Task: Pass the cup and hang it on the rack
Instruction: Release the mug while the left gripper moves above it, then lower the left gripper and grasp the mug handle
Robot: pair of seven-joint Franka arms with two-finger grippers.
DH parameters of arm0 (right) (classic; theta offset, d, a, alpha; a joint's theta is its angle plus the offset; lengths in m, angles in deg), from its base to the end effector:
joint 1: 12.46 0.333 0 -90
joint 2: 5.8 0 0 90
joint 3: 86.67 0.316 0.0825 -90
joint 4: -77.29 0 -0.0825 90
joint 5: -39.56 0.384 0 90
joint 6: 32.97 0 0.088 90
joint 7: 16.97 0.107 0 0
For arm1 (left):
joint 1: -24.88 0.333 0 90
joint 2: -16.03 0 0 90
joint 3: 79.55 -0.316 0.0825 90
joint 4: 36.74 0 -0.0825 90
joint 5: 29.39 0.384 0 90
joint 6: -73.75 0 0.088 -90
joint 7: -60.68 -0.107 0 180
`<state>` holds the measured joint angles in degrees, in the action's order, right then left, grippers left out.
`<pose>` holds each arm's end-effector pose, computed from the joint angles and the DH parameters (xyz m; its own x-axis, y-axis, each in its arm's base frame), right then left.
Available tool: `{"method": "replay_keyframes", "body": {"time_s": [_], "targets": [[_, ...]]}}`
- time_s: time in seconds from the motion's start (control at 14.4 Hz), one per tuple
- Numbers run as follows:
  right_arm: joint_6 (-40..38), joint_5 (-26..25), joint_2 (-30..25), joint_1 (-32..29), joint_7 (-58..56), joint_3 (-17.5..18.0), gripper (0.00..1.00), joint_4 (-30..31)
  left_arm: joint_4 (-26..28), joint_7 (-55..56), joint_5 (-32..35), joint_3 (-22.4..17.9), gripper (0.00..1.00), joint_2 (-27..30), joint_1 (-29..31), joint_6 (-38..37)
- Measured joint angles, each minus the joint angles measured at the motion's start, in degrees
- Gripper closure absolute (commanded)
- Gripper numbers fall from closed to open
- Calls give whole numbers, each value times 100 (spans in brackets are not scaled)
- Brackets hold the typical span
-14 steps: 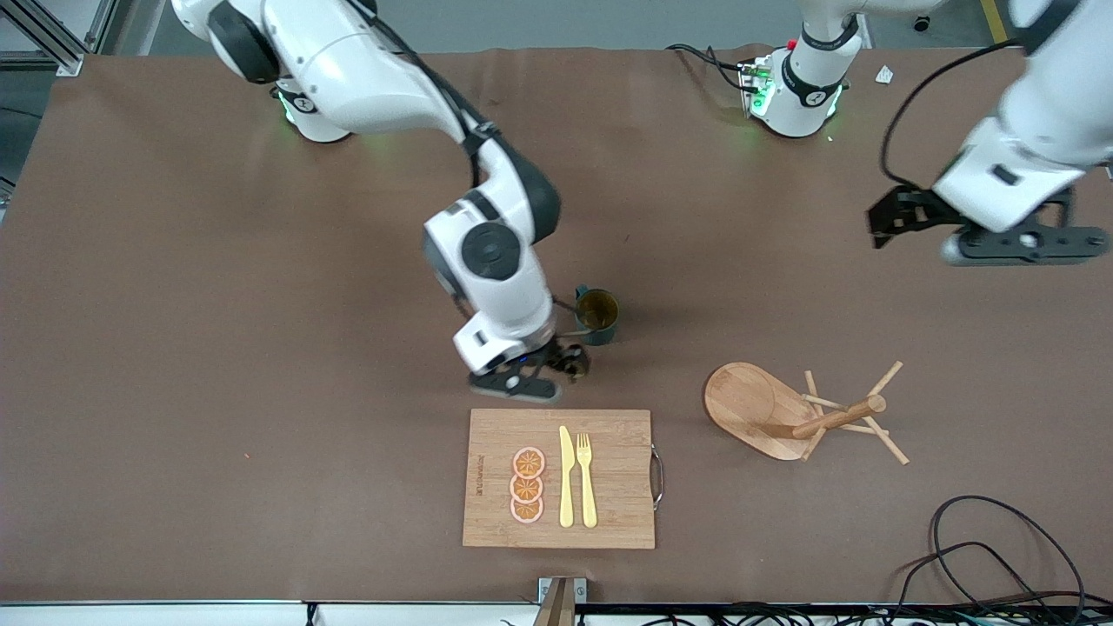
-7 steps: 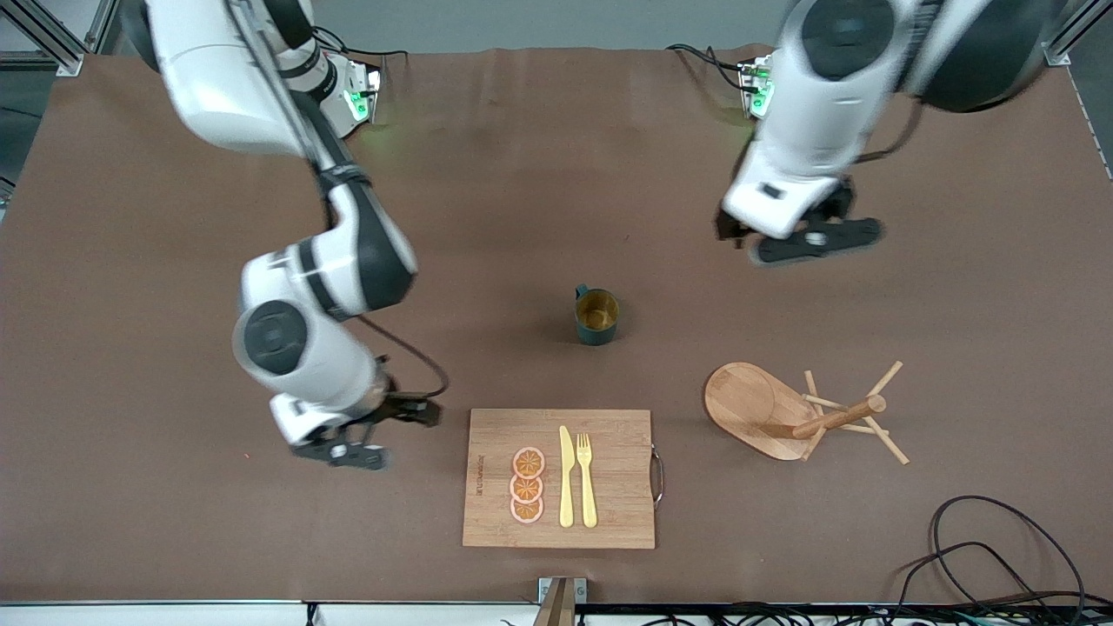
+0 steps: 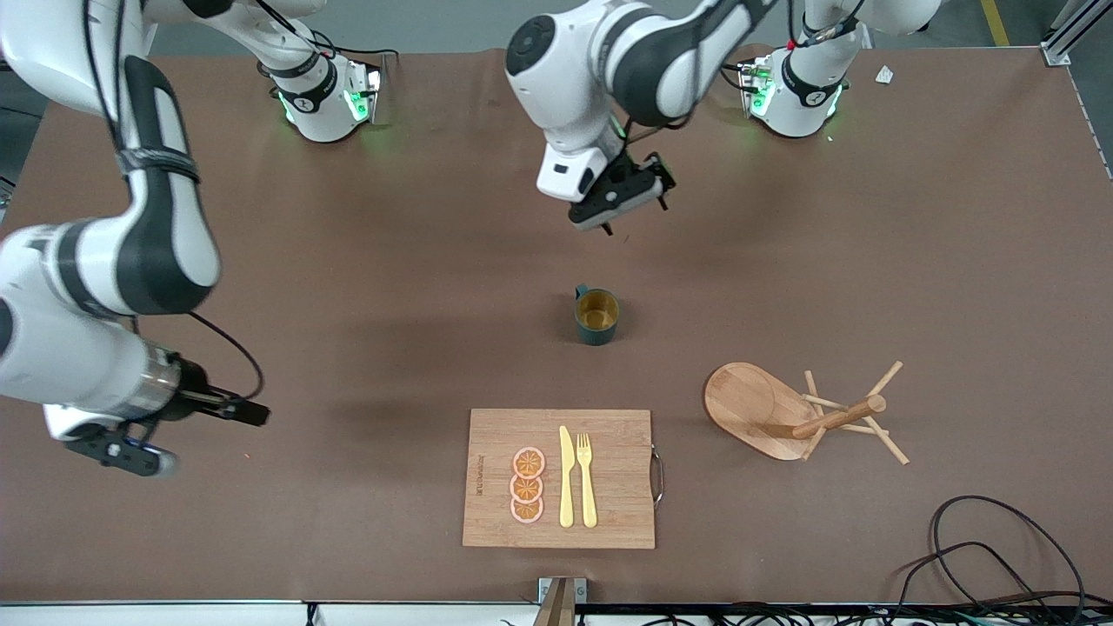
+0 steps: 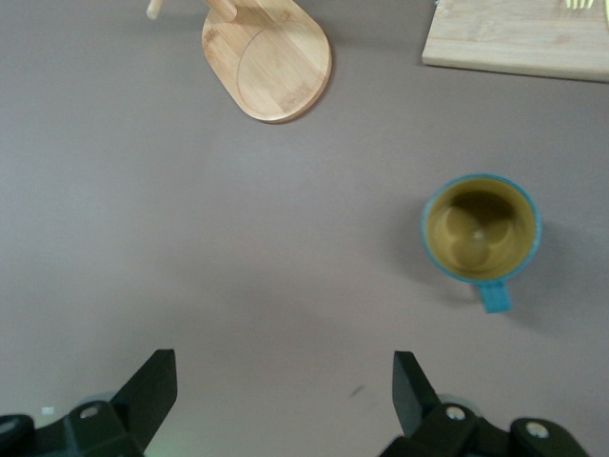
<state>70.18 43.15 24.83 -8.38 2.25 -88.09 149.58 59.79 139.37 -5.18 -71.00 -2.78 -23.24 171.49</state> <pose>0.7119 0.0423 0.4510 0.9554 -0.2949 -0.0123 -0.2952 -0.9543 -0.0470 0.3778 -0.4899 0.3948 0.9441 0.2020 0.2605 0.2900 -0.8847 -0.3650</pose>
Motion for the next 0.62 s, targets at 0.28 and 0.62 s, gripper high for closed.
{"method": "replay_keyframes", "body": {"time_s": [0.28,0.62], "targets": [[-21,-1,-752,-622,-1156,-1,0,744,734,1624,1054,68,0,-131,-719,466],[-127,-1,-1562,-906,-1526,22,0,1183,1037,4396,3135,133,0,-1116,-1336,687]]}}
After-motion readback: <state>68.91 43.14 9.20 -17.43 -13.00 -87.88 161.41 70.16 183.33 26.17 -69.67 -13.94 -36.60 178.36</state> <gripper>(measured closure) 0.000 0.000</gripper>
